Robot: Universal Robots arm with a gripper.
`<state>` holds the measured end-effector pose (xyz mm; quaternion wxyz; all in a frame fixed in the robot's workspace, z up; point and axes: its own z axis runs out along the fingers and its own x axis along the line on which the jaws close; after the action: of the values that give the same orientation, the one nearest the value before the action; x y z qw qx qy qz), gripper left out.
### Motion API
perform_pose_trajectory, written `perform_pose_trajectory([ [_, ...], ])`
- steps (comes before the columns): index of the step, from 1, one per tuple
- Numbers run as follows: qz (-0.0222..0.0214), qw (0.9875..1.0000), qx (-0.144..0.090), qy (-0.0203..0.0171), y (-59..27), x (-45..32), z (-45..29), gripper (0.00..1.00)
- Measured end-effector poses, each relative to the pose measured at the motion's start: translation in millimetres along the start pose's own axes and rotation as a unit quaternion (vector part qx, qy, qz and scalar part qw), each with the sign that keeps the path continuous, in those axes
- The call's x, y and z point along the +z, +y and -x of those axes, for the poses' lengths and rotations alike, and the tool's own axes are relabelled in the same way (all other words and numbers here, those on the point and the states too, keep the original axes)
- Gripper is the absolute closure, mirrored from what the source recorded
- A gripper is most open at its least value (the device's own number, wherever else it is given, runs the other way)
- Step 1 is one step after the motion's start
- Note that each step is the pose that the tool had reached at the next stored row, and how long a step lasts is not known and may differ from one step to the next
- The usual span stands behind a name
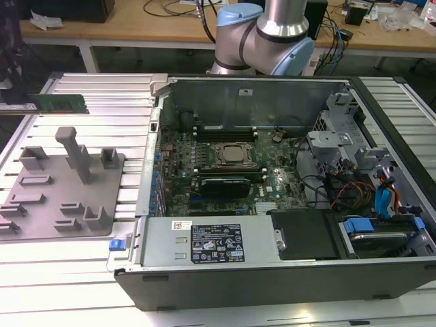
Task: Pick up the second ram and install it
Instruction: 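Pick up the second ram and move it above second insertion slot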
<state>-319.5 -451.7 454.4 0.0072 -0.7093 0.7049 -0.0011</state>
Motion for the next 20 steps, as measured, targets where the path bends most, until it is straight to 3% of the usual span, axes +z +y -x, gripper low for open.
perform_pose_trajectory([
  [1, 0.0, 1.0, 0.0, 0.0, -8.0, 0.1, 0.0, 0.9],
  [6, 0.0, 1.0, 0.0, 0.0, -26.7, 0.3, -0.1, 0.9],
  [12, 0.0, 1.0, 0.0, 0.0, -61.9, 0.7, -0.4, 0.9],
  [16, 0.0, 1.0, 0.0, 0.0, -77.8, 0.9, -0.5, 0.9],
  [20, 0.0001, 1.0, 0.0, 0.0001, -102.9, 1.1, -0.6, 0.9],
])
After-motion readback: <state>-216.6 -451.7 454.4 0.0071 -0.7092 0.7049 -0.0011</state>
